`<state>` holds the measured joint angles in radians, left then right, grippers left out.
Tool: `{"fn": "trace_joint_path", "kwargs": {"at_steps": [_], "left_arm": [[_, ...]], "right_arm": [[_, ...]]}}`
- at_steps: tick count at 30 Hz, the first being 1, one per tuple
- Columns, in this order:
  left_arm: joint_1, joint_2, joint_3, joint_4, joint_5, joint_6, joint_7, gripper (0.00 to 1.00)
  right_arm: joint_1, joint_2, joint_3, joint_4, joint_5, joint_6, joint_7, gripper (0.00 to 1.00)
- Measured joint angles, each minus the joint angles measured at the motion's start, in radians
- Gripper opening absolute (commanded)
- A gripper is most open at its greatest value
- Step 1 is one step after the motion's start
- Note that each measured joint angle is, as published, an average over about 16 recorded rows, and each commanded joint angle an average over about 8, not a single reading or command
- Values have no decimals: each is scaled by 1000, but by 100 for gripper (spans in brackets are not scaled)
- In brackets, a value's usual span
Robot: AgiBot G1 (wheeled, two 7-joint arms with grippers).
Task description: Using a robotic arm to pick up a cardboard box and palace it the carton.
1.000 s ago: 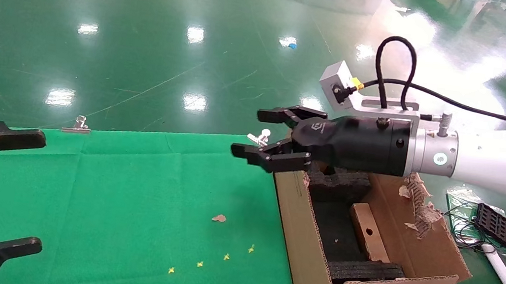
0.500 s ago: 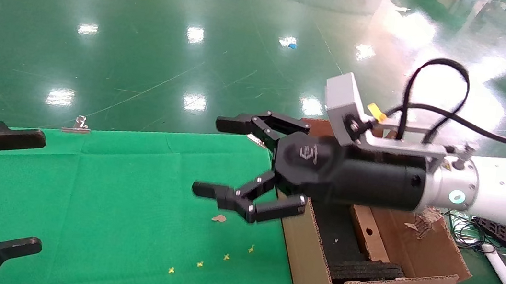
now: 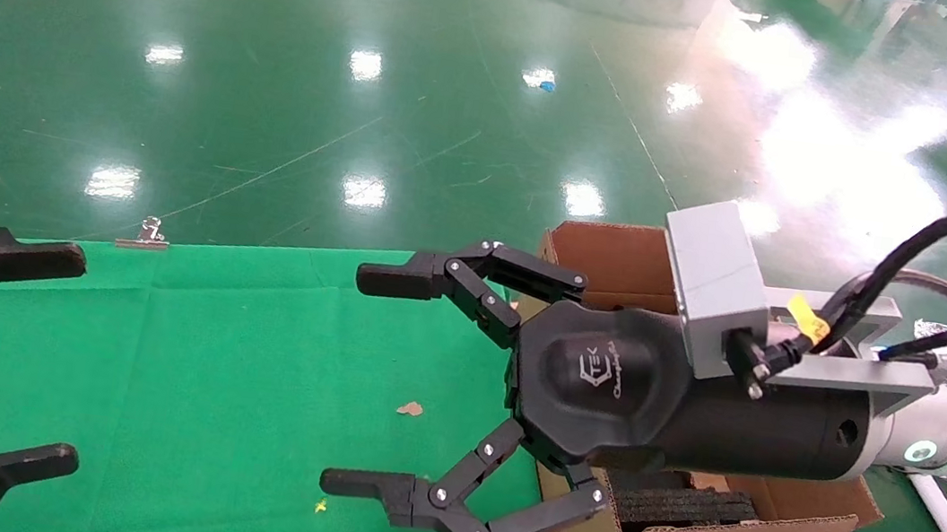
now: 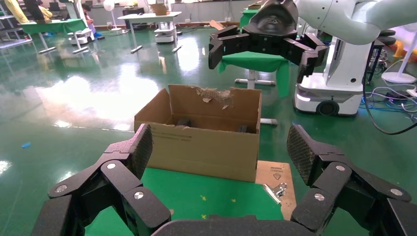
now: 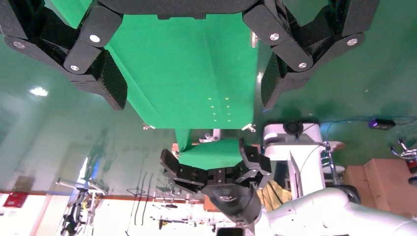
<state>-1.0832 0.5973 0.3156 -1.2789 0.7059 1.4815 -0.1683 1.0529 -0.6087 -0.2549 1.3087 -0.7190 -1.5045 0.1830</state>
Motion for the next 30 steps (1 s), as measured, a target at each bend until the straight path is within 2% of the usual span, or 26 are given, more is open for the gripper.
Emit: {"fn": "trace_joint_path", "kwargs": {"at_steps": [30], "left_arm": [[0, 0, 0, 0, 0, 0, 0, 100]], "right_arm": [[18, -2, -21, -22, -10, 8, 4, 100]]}}
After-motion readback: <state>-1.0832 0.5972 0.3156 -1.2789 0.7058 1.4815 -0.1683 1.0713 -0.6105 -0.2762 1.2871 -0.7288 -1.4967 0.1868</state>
